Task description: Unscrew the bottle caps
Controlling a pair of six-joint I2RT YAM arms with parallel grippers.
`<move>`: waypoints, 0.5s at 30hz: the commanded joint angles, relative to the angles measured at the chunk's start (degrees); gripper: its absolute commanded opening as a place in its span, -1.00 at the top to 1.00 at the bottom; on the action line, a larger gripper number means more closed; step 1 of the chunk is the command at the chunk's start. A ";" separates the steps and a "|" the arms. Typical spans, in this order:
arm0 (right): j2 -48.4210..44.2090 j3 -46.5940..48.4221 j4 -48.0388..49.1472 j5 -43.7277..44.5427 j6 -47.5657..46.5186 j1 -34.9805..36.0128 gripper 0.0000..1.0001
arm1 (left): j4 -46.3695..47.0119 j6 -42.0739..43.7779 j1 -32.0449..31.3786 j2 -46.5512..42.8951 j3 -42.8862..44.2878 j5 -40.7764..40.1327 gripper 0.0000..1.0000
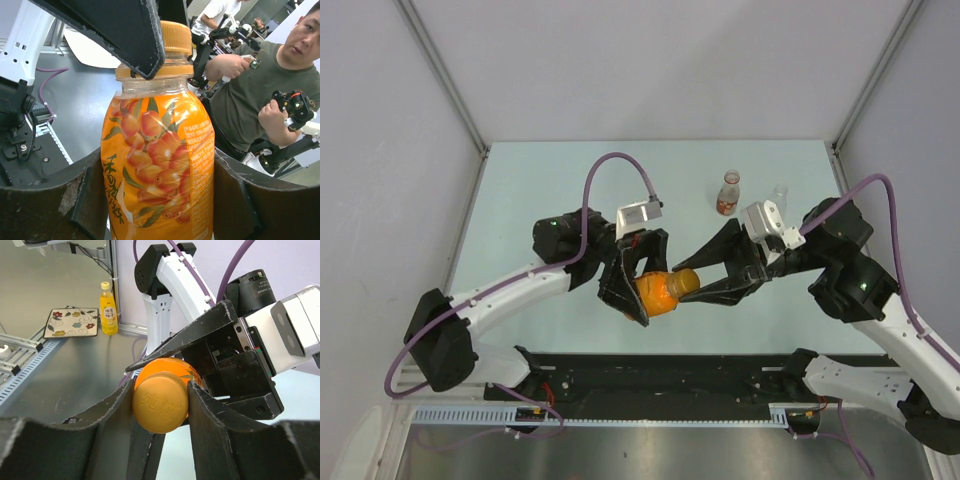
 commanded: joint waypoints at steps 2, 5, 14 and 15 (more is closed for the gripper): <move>-3.25 0.86 -5.73 -6.23 2.05 -0.10 1.00 | 23.33 -1.69 2.60 0.25 2.85 -8.86 1.00; -4.04 1.65 -5.37 -8.22 3.11 -3.18 1.00 | 23.50 -1.34 4.00 -0.54 1.18 -8.68 1.00; -5.18 3.76 -7.39 -7.37 4.43 -6.96 1.00 | 23.50 -0.81 6.64 -2.04 -0.93 -8.59 0.99; -5.79 3.76 -7.48 -6.66 4.43 -7.22 1.00 | 23.50 -0.72 7.43 -2.21 -1.63 -8.68 1.00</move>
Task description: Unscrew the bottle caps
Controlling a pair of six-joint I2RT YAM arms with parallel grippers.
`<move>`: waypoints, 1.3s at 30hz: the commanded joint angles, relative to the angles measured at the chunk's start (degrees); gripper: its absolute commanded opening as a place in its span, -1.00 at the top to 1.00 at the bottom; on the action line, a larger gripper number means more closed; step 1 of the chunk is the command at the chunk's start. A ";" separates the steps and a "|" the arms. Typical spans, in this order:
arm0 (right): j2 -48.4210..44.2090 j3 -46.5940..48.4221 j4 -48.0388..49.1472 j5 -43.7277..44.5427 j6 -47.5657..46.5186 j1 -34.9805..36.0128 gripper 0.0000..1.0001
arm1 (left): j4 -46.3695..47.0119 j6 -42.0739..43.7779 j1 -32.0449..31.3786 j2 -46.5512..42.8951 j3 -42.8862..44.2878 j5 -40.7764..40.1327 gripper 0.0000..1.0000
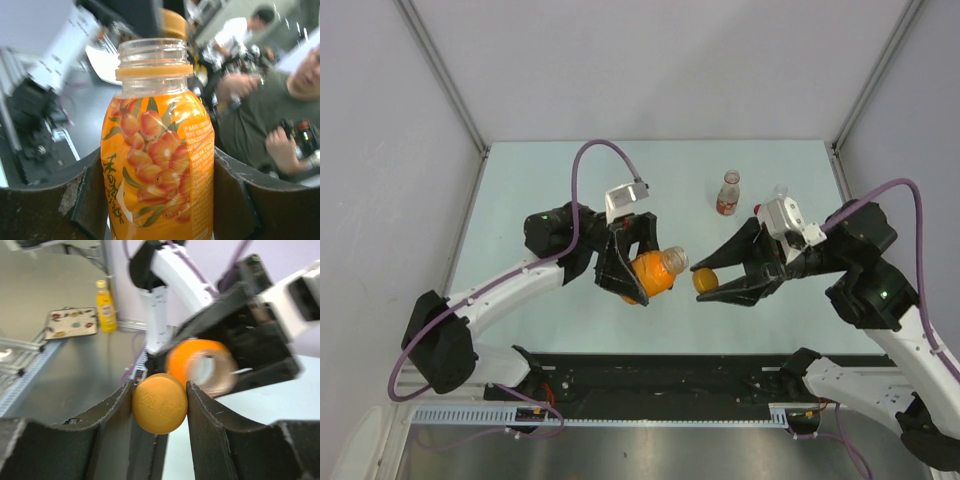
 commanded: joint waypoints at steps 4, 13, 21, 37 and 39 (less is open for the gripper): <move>-4.78 3.10 -3.33 11.18 2.81 -0.67 1.00 | 22.83 0.90 6.29 -3.16 -3.46 -7.40 0.99; 0.30 2.84 -8.07 43.90 4.31 -0.76 1.00 | -13.70 27.83 13.33 -16.84 -11.38 -15.64 1.00; 9.01 -2.07 -5.80 74.34 12.74 0.65 1.00 | -68.02 69.53 11.48 -30.49 -4.35 -42.71 1.00; 32.20 -17.63 11.25 81.93 25.75 -3.48 1.00 | -80.62 75.17 11.48 -42.36 -8.56 -69.10 1.00; 36.15 -18.07 13.01 81.93 26.54 -3.83 1.00 | -80.36 74.99 11.39 -42.54 -9.09 -69.10 1.00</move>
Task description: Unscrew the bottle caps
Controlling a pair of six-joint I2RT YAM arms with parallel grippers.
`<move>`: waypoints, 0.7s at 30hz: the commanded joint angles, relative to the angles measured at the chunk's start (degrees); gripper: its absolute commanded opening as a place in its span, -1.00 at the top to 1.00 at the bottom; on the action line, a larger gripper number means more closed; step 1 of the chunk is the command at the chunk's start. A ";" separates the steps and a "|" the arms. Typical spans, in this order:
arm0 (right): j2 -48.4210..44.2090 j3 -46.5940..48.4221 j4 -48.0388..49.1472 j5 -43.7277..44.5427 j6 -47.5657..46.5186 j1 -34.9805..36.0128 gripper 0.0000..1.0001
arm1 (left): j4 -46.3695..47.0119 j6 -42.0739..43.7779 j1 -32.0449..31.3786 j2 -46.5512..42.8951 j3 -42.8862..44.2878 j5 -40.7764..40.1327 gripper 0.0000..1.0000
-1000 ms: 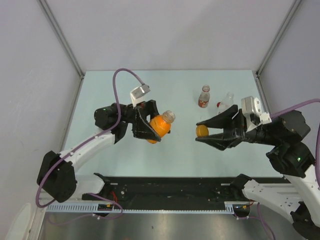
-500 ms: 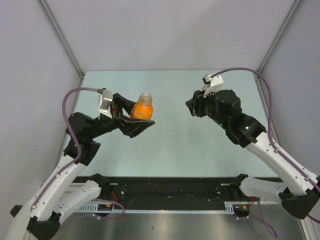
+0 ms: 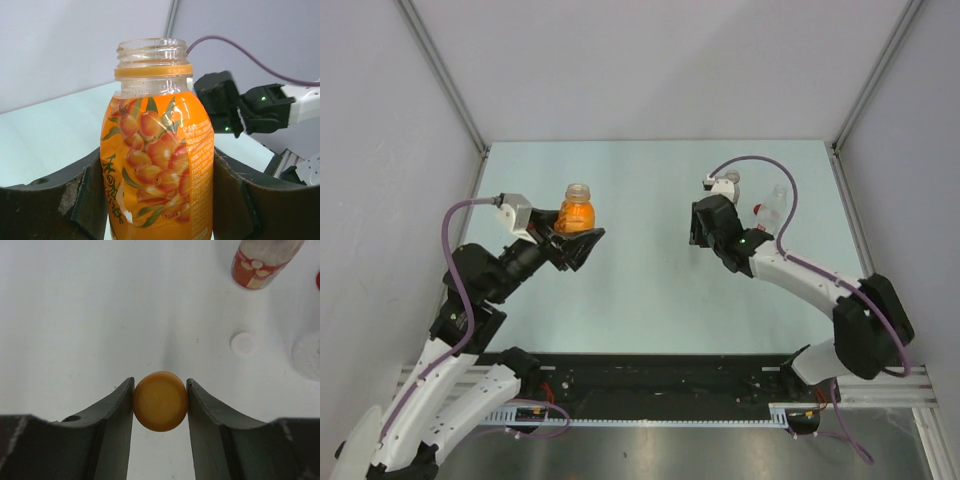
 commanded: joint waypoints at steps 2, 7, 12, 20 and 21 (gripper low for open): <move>7.32 -0.90 9.34 1.86 3.86 -0.58 1.00 | -0.85 1.38 -0.54 -0.53 -1.14 -3.03 1.00; 12.68 -1.25 10.94 0.63 5.35 -0.67 1.00 | -1.46 1.90 -0.90 -0.88 -1.40 -3.64 0.99; 15.85 -1.60 13.05 -0.69 5.71 -1.28 1.00 | -1.38 1.64 -0.98 -0.79 -1.93 -3.73 1.00; 20.34 -2.39 15.24 -2.36 6.15 -3.30 1.00 | -0.76 0.50 -0.98 0.08 -2.81 -2.59 1.00; 21.13 -2.30 15.33 -2.44 6.06 -3.30 1.00 | -0.85 0.41 -0.98 0.09 -2.81 -2.50 1.00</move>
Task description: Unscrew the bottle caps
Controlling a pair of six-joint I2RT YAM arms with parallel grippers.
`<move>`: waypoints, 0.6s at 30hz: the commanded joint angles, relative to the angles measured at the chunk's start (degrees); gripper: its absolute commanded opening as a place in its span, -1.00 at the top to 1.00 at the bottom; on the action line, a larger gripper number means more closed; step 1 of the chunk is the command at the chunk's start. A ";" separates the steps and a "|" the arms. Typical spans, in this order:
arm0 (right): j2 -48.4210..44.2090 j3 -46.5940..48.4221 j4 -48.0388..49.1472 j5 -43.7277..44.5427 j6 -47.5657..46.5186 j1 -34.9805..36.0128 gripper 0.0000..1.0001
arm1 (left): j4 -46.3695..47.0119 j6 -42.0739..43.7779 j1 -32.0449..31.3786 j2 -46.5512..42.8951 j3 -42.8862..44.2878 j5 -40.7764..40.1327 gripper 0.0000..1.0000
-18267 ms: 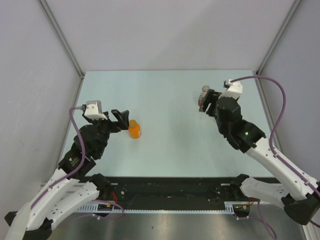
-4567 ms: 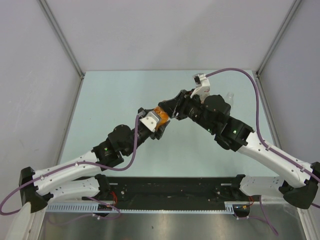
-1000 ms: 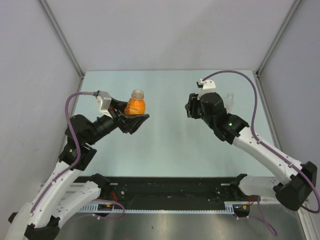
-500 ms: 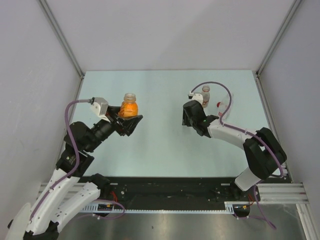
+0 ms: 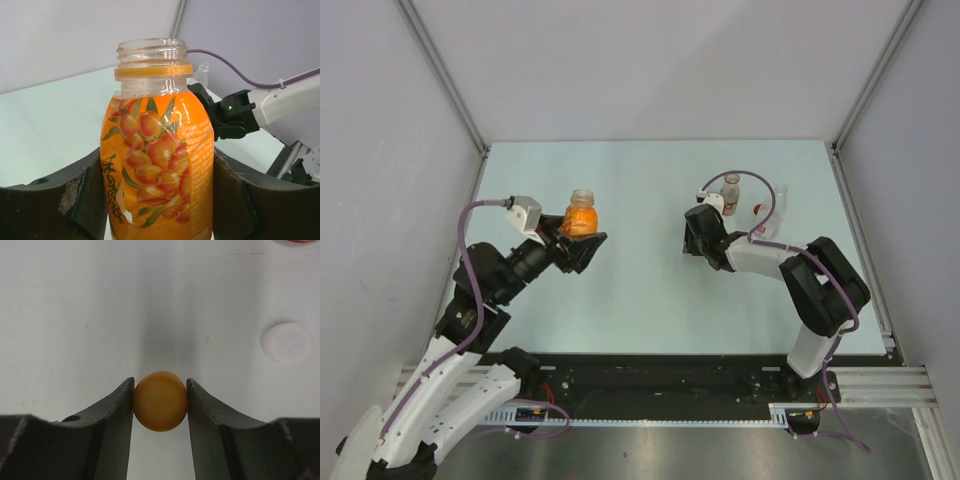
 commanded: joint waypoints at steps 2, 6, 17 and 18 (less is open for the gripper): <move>2.62 -0.29 3.88 -0.22 1.12 -0.73 1.00 | 1.40 -0.38 -0.20 0.13 -0.51 0.63 1.00; 4.03 -0.21 4.85 -0.48 1.30 -0.73 1.00 | 1.32 -0.11 -0.20 0.13 -0.60 0.45 1.00; 7.72 0.93 5.90 -2.50 1.21 -1.43 0.99 | 0.88 0.33 -0.20 0.39 -0.60 0.19 1.00; 7.90 1.11 5.81 -2.59 1.30 -1.60 0.96 | 0.88 0.33 -0.20 0.39 -0.60 0.19 1.00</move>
